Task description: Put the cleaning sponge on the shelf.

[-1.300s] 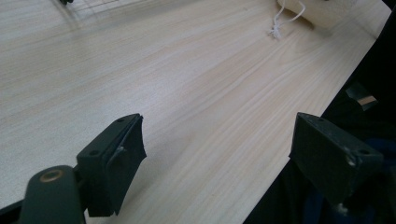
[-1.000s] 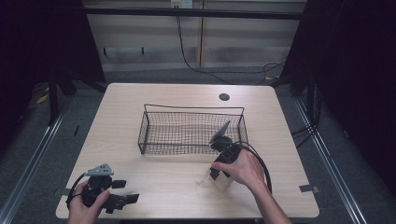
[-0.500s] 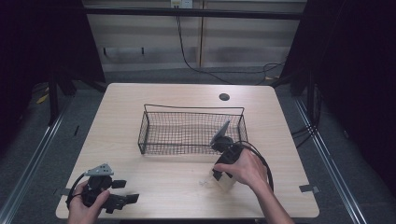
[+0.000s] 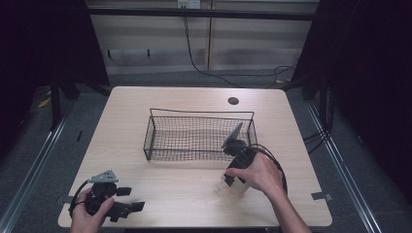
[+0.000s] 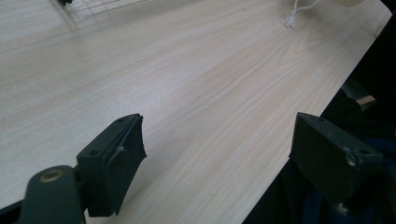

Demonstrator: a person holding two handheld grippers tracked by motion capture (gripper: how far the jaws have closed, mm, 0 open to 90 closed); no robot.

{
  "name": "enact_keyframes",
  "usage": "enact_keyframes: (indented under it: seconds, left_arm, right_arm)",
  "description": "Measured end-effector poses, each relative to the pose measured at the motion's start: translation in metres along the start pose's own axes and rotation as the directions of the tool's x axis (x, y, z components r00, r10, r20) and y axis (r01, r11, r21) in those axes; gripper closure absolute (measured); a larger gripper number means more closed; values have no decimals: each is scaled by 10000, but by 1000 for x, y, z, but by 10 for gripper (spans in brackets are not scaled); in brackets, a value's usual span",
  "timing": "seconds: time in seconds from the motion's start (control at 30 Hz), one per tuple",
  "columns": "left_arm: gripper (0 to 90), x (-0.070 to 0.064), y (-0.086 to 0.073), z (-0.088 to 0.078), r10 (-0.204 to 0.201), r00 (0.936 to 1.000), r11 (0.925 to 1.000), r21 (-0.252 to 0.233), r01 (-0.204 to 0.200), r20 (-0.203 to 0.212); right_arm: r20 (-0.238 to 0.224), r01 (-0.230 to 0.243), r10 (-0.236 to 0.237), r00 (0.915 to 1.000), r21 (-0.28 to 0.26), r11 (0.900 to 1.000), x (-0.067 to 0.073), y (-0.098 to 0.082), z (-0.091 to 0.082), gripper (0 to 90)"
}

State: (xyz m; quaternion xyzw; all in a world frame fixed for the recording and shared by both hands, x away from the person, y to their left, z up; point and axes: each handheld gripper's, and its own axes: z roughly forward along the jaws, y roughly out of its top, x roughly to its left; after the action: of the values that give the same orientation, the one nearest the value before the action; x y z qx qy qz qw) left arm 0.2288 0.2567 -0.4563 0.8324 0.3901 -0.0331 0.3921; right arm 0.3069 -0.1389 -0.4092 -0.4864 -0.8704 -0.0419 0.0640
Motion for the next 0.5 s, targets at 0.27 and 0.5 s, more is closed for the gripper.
enact_keyframes:
  seconds: [0.27, 0.5]
  left_arm:
    - [173, 0, 0, 0, -67, 10000, 10000, -24, 67, 35]
    - [173, 0, 0, 0, -9, 10000, 10000, -2, 9, 14]
  right_arm:
    - [18, -249, 249, 9997, -190, 9995, 0, 0, -14, 339]
    - [29, -213, 213, 9998, -214, 9995, 0, 0, -21, 339]
